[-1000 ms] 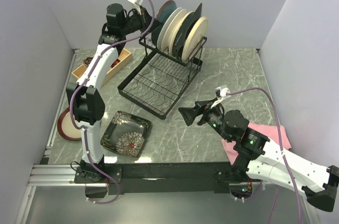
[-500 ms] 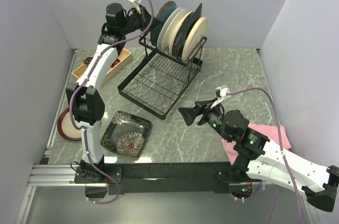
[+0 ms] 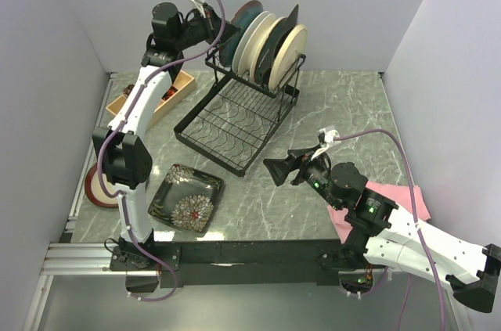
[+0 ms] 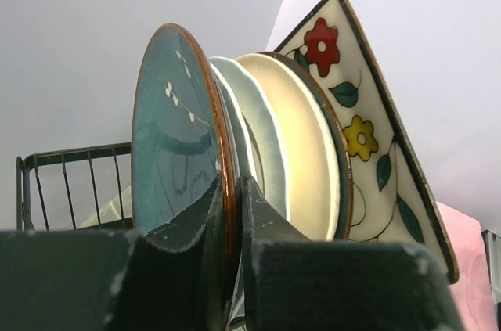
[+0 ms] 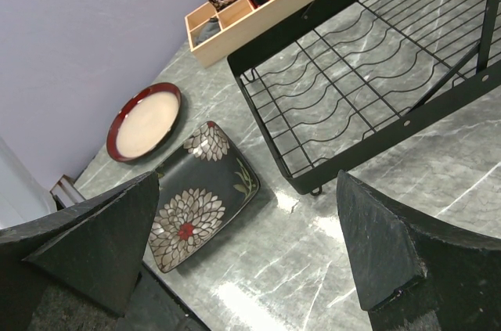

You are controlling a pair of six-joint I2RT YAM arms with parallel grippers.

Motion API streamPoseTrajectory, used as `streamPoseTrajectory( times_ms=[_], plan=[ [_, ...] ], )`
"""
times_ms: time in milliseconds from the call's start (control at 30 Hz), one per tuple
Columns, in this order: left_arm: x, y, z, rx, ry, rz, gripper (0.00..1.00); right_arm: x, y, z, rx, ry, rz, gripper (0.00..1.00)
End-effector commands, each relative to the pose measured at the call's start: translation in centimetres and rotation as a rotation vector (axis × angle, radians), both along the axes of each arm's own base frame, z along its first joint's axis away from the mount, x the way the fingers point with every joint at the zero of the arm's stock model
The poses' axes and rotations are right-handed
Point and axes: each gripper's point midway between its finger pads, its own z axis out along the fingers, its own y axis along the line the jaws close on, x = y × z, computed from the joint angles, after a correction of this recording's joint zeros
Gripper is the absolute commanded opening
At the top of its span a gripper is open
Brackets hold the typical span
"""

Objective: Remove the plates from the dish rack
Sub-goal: Unload the plate from the dish rack.

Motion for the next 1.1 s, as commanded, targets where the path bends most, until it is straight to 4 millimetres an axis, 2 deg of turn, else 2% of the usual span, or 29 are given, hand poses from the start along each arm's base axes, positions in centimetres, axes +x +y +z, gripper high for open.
streamPoseTrajectory(
  times_ms=[0, 500, 1067],
  plan=[
    [-6.3, 0.7, 11.8, -0.096, -0.320, -0.040, 0.01, -0.1, 0.3, 3.0, 0.057, -0.047, 0.010, 1.00],
    [-6.5, 1.7, 13.1, -0.118, -0.321, 0.025, 0.01, -0.2, 0.1, 3.1, 0.061, -0.051, 0.007, 1.00],
    [-8.3, 3.1, 17.2, -0.206, -0.357, 0.055, 0.01, -0.2, 0.0, 3.2, 0.063, -0.054, 0.007, 1.00]
  ],
)
